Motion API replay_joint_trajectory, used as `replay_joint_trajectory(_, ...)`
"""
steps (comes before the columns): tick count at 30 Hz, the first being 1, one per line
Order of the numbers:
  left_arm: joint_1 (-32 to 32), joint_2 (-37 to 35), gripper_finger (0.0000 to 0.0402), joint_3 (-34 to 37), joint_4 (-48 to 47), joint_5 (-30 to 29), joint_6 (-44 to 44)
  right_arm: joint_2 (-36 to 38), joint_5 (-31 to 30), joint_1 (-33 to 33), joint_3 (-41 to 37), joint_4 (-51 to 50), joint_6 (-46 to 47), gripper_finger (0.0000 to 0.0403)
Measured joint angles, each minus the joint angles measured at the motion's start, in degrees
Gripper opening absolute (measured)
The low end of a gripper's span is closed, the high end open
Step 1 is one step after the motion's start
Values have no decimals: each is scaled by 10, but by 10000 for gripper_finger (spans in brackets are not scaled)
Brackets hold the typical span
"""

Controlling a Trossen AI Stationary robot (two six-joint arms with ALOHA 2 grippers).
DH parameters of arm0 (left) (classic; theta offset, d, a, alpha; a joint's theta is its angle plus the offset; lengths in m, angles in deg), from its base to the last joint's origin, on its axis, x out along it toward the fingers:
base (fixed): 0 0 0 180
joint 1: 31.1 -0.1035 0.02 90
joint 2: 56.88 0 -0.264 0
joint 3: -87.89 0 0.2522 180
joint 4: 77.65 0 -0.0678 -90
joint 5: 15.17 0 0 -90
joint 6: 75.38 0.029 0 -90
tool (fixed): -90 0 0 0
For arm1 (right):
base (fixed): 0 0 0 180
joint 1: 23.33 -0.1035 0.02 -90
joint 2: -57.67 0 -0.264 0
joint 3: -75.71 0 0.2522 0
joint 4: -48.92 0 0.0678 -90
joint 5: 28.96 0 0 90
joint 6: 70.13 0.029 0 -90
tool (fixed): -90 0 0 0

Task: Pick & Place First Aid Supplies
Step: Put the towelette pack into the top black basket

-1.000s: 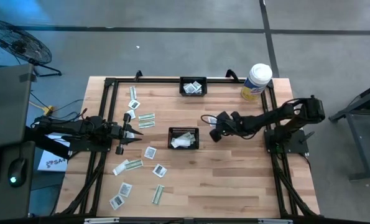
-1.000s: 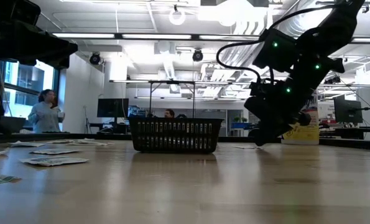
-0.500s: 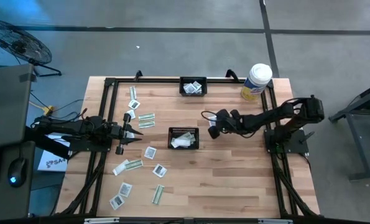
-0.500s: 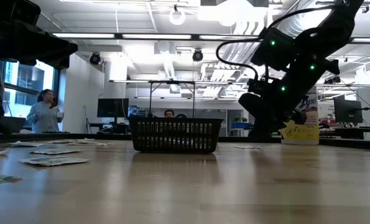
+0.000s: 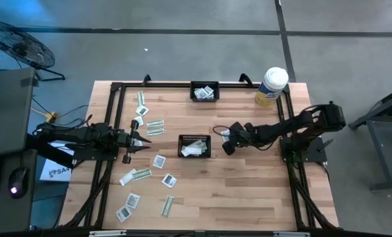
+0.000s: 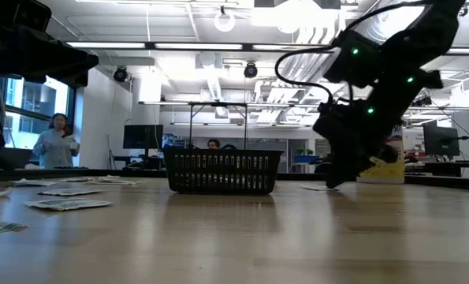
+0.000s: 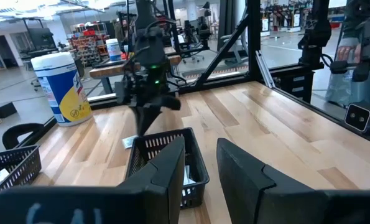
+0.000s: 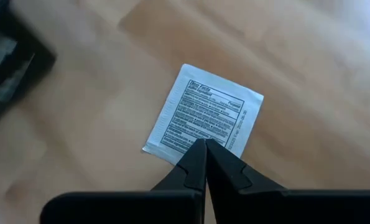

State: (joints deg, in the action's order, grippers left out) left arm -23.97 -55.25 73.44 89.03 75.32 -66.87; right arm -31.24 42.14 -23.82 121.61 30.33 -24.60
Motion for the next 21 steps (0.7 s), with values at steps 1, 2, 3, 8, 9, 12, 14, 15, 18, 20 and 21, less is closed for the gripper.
replay_joint_trajectory(1,0,0,92,0,0,0,0,6,5,-10,-1,-13,8,1)
replay_joint_trajectory(2,0,0,92,0,0,0,0,12,10,-20,-1,-26,12,1)
replay_joint_trajectory(3,0,0,92,0,0,0,0,17,14,-32,-1,-40,21,1)
replay_joint_trajectory(8,0,0,92,0,0,0,0,31,18,-96,0,-109,79,1)
replay_joint_trajectory(9,0,0,92,0,0,0,0,31,22,-109,0,-118,89,1)
replay_joint_trajectory(12,0,0,92,0,0,0,0,32,44,-145,3,-131,115,1)
replay_joint_trajectory(14,0,0,92,0,0,0,0,32,65,-168,13,-150,124,1)
replay_joint_trajectory(15,0,0,92,0,0,0,0,31,74,-179,22,-164,126,1)
replay_joint_trajectory(18,0,0,92,0,0,0,0,29,87,-205,60,-218,131,1)
replay_joint_trajectory(20,0,0,92,0,0,0,0,27,83,-220,87,-249,130,2)
replay_joint_trajectory(21,0,0,92,0,0,0,0,28,72,-227,101,-253,127,2)
